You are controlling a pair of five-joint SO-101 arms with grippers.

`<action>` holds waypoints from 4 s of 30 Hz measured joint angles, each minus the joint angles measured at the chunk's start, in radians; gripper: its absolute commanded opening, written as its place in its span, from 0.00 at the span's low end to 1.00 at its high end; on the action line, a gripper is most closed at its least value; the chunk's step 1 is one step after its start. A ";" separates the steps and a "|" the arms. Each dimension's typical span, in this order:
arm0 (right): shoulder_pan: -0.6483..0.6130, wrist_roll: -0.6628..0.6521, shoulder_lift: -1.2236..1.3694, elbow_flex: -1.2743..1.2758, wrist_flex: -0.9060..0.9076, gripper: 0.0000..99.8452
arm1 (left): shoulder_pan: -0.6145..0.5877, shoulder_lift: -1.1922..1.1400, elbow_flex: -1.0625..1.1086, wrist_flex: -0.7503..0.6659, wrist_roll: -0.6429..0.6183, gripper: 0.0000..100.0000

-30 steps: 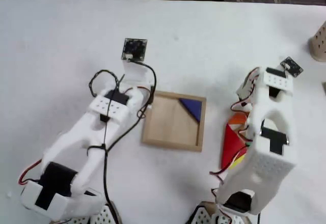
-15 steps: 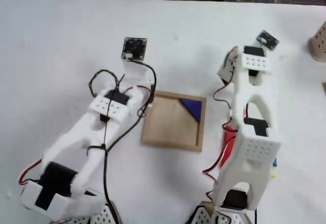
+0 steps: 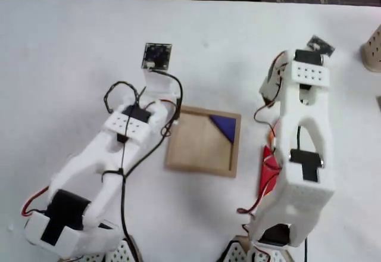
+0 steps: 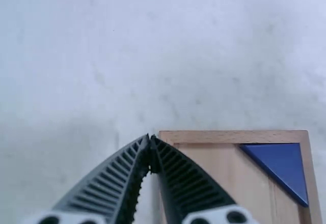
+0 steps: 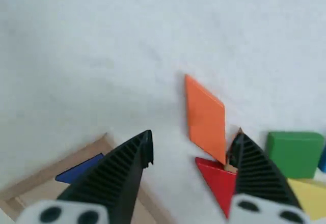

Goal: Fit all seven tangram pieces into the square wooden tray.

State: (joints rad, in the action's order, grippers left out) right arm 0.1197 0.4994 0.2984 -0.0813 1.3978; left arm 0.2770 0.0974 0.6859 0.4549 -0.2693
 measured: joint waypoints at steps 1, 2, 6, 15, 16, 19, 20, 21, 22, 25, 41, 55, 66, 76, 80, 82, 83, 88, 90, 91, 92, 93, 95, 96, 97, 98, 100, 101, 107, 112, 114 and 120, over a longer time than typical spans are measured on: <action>0.002 0.025 -0.026 0.063 -0.038 0.27 | 0.000 0.000 0.000 0.000 0.000 0.02; 0.003 0.046 -0.046 0.124 -0.081 0.27 | 0.000 0.000 0.000 0.000 0.000 0.02; 0.003 0.078 -0.064 0.290 -0.252 0.27 | 0.000 0.000 0.000 0.000 0.000 0.02; 0.002 0.084 0.058 0.267 -0.359 0.25 | 0.000 0.000 0.000 0.000 0.000 0.02; 0.002 0.086 0.081 0.238 -0.342 0.23 | 0.000 0.000 0.000 0.000 0.000 0.02; 0.020 0.087 0.144 0.150 -0.262 0.18 | 0.000 0.000 0.000 0.000 0.000 0.02; 0.029 0.087 0.164 0.123 -0.235 0.18 | 0.000 0.000 0.003 0.000 0.000 0.02; 0.037 0.087 0.181 0.100 -0.210 0.18 | 0.000 0.000 0.012 0.000 0.000 0.02; 0.044 0.087 0.195 0.078 -0.192 0.18 | 0.000 0.000 0.018 0.000 0.000 0.02; 0.057 0.087 0.224 0.035 -0.157 0.18 | 0.000 0.000 0.020 0.000 0.000 0.02; 0.046 -0.097 0.232 -0.077 -0.155 0.02 | 0.000 0.000 0.020 0.000 0.000 0.02; -0.012 -0.104 0.232 -0.393 0.173 0.02 | -0.103 0.000 0.020 0.000 0.000 0.02; -0.290 -0.147 0.232 -0.399 0.281 0.02 | -0.264 0.000 0.008 0.000 -0.003 0.11; -0.433 -0.181 0.180 -0.140 0.163 0.03 | -0.270 0.000 0.000 -0.055 -0.002 0.08; -0.459 -0.181 0.092 0.035 0.043 0.03 | -0.269 0.000 0.000 -0.055 -0.002 0.08; -0.460 -0.181 0.064 0.114 -0.011 0.03 | -0.272 0.000 0.000 -0.055 0.000 0.08; -0.459 -0.181 0.058 0.141 -0.025 0.03 | -0.272 0.000 0.000 -0.055 0.000 0.08; -0.459 -0.184 0.052 0.178 -0.063 0.15 | -0.270 0.000 0.000 -0.055 0.000 0.08; -0.459 -0.184 0.052 0.180 -0.061 0.21 | -0.272 0.000 0.000 -0.055 0.000 0.08; -0.459 -0.183 0.052 0.180 -0.061 0.23 | -0.272 0.000 0.000 -0.055 0.000 0.08; -0.460 -0.183 0.052 0.180 -0.057 0.24 | -0.270 0.000 0.000 -0.055 0.000 0.08; -0.465 -0.183 0.052 0.180 -0.054 0.24 | -0.270 0.000 0.000 -0.055 0.000 0.08; -0.473 -0.183 0.052 0.180 -0.052 0.24 | -0.270 0.000 0.000 -0.055 0.000 0.08; -0.474 -0.183 0.052 0.180 -0.044 0.24 | -0.270 0.000 0.000 -0.055 0.000 0.08; -0.474 -0.183 0.052 0.180 -0.037 0.24 | -0.270 0.000 0.000 -0.055 0.000 0.08; -0.474 -0.190 0.052 0.180 -0.023 0.24 | -0.270 0.000 0.000 -0.055 0.000 0.08; -0.474 -0.227 0.052 0.173 0.002 0.24 | -0.270 0.000 0.000 -0.055 0.000 0.08; -0.476 -0.239 0.048 0.167 0.012 0.24 | -0.270 0.000 0.000 -0.055 0.000 0.08; -0.460 -0.321 -0.104 0.173 0.075 0.11 | -0.270 0.000 0.000 -0.055 0.000 0.08; -0.361 -0.376 -0.308 0.316 0.031 0.02 | -0.227 0.000 0.000 -0.026 -0.002 0.08; -0.302 -0.388 -0.351 0.404 -0.032 0.02 | -0.186 0.000 0.000 0.006 0.000 0.07; -0.153 -0.411 -0.384 0.595 -0.158 0.02 | -0.040 0.000 0.000 0.112 0.000 0.03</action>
State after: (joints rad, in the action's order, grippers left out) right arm -0.0338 0.0882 -0.0852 0.5140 1.2398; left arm 0.2371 0.0974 0.6859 0.5669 -0.2693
